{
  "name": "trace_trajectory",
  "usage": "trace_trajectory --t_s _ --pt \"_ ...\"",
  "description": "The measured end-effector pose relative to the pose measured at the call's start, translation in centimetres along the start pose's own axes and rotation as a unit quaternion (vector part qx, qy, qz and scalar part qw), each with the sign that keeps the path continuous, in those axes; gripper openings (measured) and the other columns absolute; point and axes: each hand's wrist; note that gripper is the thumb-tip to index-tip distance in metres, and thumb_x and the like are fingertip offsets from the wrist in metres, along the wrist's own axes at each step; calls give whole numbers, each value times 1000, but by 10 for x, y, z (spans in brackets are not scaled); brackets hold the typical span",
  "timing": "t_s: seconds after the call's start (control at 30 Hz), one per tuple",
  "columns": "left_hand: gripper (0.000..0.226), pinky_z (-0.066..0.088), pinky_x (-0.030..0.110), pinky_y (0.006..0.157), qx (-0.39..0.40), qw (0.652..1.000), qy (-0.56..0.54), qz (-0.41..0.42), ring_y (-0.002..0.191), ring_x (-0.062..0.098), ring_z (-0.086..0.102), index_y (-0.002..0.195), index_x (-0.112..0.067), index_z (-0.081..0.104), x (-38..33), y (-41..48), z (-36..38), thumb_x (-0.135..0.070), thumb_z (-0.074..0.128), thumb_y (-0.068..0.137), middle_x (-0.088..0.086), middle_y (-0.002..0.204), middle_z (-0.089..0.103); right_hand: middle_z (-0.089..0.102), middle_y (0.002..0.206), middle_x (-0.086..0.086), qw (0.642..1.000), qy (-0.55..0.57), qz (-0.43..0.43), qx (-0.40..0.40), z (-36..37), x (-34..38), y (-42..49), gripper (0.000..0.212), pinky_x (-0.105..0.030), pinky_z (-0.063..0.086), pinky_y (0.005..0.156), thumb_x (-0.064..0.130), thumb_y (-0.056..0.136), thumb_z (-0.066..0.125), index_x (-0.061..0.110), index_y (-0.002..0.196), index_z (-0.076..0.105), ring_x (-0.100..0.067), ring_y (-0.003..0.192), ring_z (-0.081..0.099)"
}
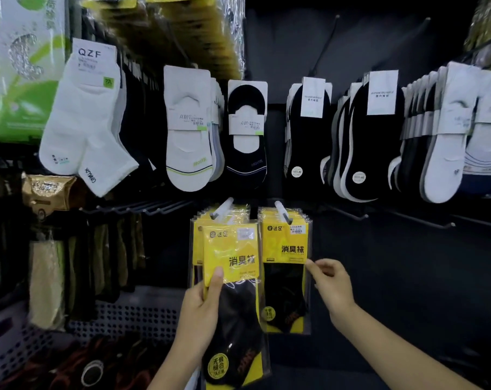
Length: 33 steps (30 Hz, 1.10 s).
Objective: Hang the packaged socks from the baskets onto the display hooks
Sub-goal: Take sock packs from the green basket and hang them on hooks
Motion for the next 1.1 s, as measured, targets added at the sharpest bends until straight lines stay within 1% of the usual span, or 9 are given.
trace_trajectory --t_s 0.1,0.17,0.23,0.4,0.57,0.7,0.9,1.0,1.1 --pt "46 32 26 50 53 998 4 17 45 11 37 49 -26 41 8 -2 14 -60 44 79 -5 48 37 64 109 4 992 46 -10 113 3 17 -30 19 -26 47 87 41 92 53 27 101 61 -10 103 59" --pt "33 46 20 63 82 996 -9 32 66 12 60 78 -30 66 11 -4 26 -53 44 86 -4 69 64 71 107 4 975 77 -12 209 6 24 -47 27 -26 47 89 44 93 49 27 107 65 -9 102 65" --pt "31 49 11 74 109 992 -38 41 86 1 67 101 -31 66 12 -7 36 -47 45 86 -11 91 73 73 105 4 961 109 -3 255 6 28 -59 28 -28 51 88 39 92 52 24 110 66 -10 99 68" --pt "39 50 13 78 121 990 -66 28 95 2 66 109 -22 63 11 -12 50 -46 53 81 -7 101 72 75 98 2 971 146 -19 186 -3 24 -61 22 -14 54 65 26 93 55 17 109 67 -10 89 71" --pt "49 47 24 98 170 984 -56 -13 110 -3 59 121 -47 44 12 -12 58 -60 52 74 -15 121 62 76 88 4 982 153 -43 106 -19 36 -42 16 -12 52 56 25 93 57 17 100 68 -8 78 72" --pt "54 46 30 102 170 983 -72 -16 114 -1 56 124 -49 40 13 -12 61 -60 52 72 -14 129 55 76 90 4 982 113 -72 132 -13 41 -27 14 -15 54 60 25 92 58 18 99 68 -9 80 72" --pt "50 45 2 67 131 988 -62 -43 96 -24 51 123 -56 34 23 -8 60 -59 50 76 -30 122 46 73 86 -1 995 56 -43 77 10 30 0 16 -29 54 77 31 87 66 16 83 70 -17 84 68" --pt "49 42 6 75 127 989 -44 -62 112 -9 49 135 -45 35 41 -11 63 -47 51 89 -20 132 45 71 88 -5 999 24 -1 28 13 8 8 24 -35 54 82 37 81 72 13 82 69 -19 85 66" --pt "56 37 18 95 137 987 -15 -85 130 8 40 145 -30 29 64 -16 65 -37 51 94 -10 143 39 70 95 -11 998 28 60 1 2 -28 3 13 -37 56 84 22 84 71 12 84 65 -23 89 67"
Point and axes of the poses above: each hand's wrist, its own y-axis towards the middle knuckle, its own z-axis out of the palm, x = y × z
